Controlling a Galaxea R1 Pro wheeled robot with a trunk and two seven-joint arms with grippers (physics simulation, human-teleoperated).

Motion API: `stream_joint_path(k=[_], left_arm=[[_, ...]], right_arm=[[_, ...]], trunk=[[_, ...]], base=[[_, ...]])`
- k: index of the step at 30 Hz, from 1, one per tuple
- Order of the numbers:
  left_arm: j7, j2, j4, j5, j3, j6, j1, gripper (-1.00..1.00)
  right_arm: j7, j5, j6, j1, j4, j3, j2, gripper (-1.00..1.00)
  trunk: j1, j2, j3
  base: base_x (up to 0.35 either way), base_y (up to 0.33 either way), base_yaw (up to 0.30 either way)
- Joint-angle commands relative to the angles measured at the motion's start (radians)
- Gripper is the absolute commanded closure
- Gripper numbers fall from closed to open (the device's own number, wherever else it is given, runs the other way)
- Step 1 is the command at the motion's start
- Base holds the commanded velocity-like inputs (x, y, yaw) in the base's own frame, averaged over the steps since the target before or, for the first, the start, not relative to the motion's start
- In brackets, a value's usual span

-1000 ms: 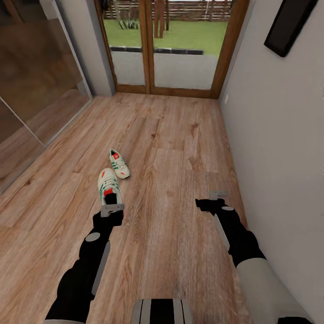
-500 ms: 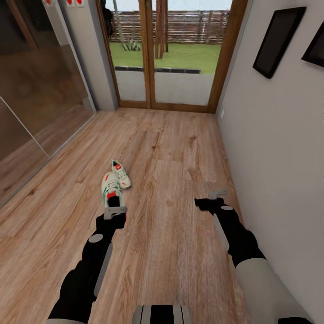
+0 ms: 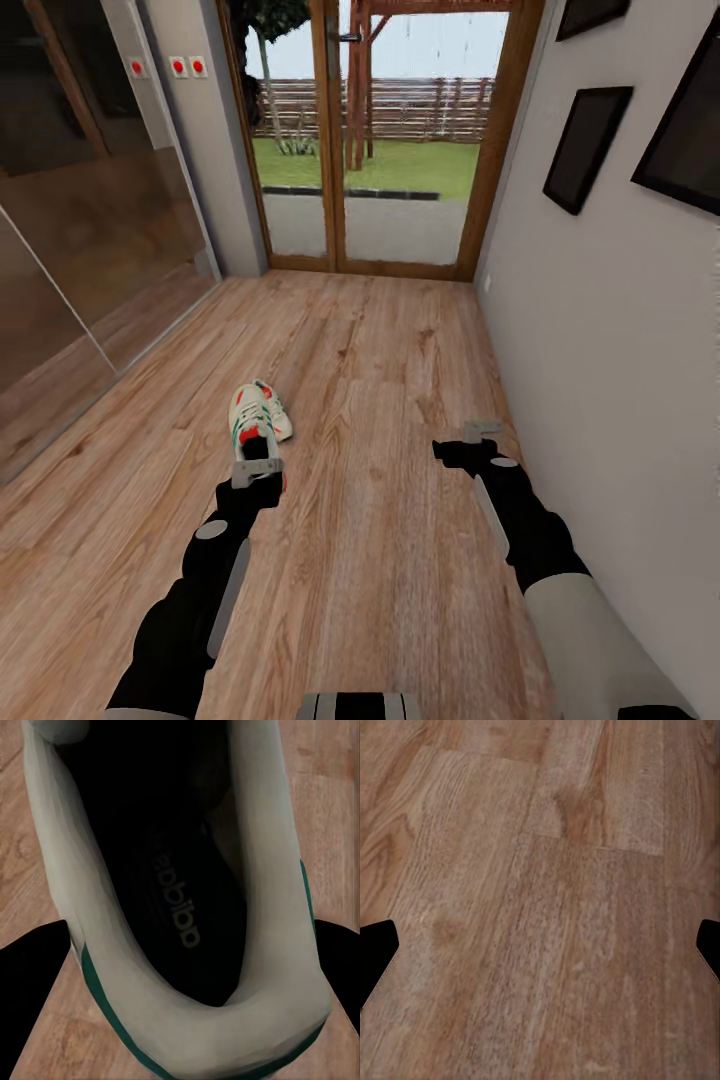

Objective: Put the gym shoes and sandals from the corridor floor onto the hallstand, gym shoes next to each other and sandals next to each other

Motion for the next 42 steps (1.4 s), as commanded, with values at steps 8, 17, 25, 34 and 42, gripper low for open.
stream_joint_path(k=[8, 17, 25, 34, 42], left_arm=[[0.003, 0.001, -0.001, -0.004, -0.001, 0.006, 0.0, 1.0], [0.003, 0.0, -0.001, -0.004, -0.001, 0.006, 0.0, 1.0], [0.003, 0.0, -0.001, -0.004, -0.001, 0.006, 0.0, 1.0], [0.003, 0.0, -0.001, -0.003, -0.001, 0.006, 0.0, 1.0], [0.003, 0.0, -0.001, -0.003, -0.001, 0.006, 0.0, 1.0]], right_arm=[[0.0, 0.006, 0.006, 0.0, -0.001, 0.0, 0.0, -1.0], [0.0, 0.006, 0.006, 0.0, -0.001, 0.0, 0.0, -1.0], [0.0, 0.006, 0.006, 0.0, -0.001, 0.0, 0.0, -1.0], [0.0, 0.006, 0.006, 0.0, -0.001, 0.0, 0.0, -1.0], [0.0, 0.006, 0.006, 0.0, -0.001, 0.001, 0.0, -1.0]], trunk=[[-0.004, 0.002, 0.044], [-0.008, 0.004, 0.093], [-0.011, 0.006, 0.137], [-0.032, 0.041, 0.184], [-0.063, 0.097, 0.222]], base=[[0.0, 0.0, 0.0], [0.0, 0.0, 0.0], [0.0, 0.0, 0.0], [0.0, 0.0, 0.0], [0.0, 0.0, 0.0]])
